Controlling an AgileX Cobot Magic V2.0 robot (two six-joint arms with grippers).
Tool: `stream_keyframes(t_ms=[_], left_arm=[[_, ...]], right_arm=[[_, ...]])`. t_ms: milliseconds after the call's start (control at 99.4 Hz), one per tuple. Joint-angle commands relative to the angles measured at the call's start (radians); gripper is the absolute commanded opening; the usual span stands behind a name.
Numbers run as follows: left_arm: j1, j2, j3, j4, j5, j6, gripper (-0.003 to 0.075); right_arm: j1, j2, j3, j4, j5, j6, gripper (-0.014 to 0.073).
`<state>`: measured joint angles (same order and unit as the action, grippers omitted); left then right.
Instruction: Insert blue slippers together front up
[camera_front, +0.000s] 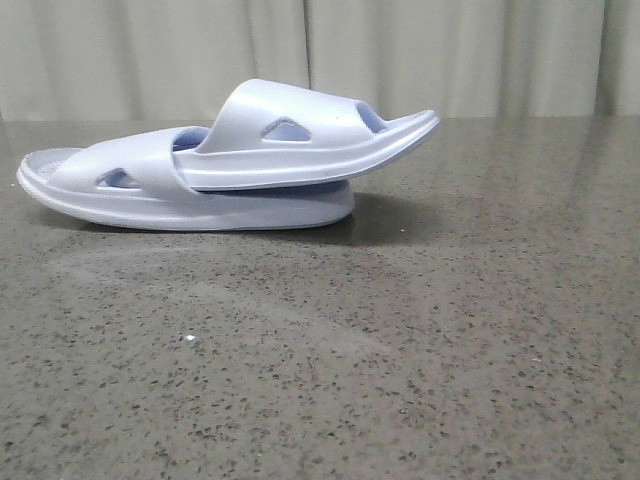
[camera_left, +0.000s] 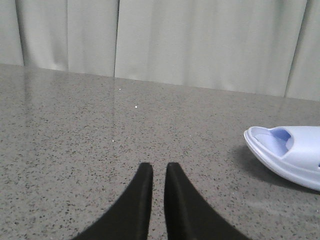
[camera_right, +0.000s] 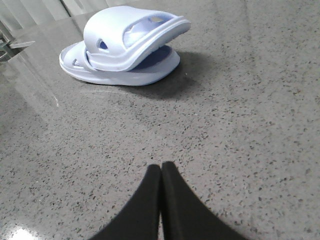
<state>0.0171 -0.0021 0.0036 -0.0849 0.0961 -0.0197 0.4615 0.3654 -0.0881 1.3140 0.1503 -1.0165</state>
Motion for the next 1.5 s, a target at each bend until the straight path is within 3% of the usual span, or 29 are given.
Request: stream_keyframes(t_ms=[0, 131, 1167, 1287, 1438, 1488], left_arm=[[0.004, -0.036, 0.009, 0.007, -0.021, -0.005, 0.0015], [0.006, -0.031, 0.009, 0.007, 0.042, -0.005, 0.0015], [0.006, -0.031, 0.008, 0.005, 0.035, -0.005, 0.0015], [0.006, -0.031, 0.008, 0.005, 0.035, -0.005, 0.0015], [0.006, -0.031, 0.008, 0.005, 0.035, -0.005, 0.0015], [0.006, -0.031, 0.008, 0.005, 0.035, -0.005, 0.0015]], right_arm=[[0.002, 0.003, -0.026, 0.014, -0.01, -0.012, -0.0079], [0.002, 0.003, -0.026, 0.014, -0.007, -0.012, -0.0079], [0.002, 0.003, -0.026, 0.007, -0.056, -0.012, -0.0079], [0.0, 0.002, -0.026, -0.168, -0.212, 0.055, -0.0079], [-0.031, 0.002, -0.024, -0.782, -0.332, 0.477, -0.0079], [-0.063, 0.002, -0.024, -0.916, -0.326, 0.589, -0.0079]])
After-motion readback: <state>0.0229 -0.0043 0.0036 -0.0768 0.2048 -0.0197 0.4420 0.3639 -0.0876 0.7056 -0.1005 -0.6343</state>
